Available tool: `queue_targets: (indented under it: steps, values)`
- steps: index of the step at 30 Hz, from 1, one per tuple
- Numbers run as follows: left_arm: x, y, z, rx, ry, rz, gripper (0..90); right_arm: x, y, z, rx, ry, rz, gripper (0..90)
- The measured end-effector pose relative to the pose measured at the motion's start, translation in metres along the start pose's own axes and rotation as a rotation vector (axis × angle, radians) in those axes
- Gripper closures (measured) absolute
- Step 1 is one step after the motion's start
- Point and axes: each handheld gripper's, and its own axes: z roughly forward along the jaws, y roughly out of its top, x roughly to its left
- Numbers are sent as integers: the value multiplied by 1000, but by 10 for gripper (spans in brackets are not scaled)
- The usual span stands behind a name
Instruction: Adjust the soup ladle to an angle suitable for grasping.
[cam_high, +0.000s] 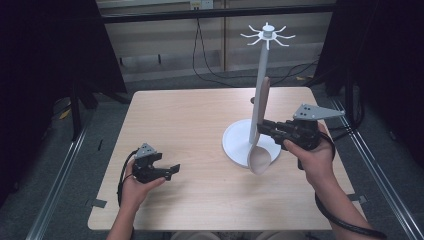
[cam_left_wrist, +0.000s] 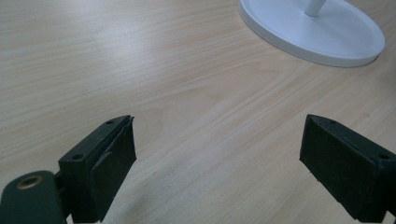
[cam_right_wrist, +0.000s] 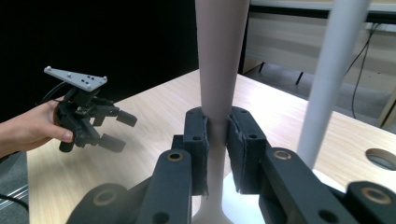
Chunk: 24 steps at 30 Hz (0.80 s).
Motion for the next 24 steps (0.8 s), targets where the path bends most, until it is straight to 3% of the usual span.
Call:
queue_targets:
  steps: [24]
  values:
    - [-4, 5, 9, 5, -21, 10, 103, -13, 20, -26, -42, -74, 38, 782]
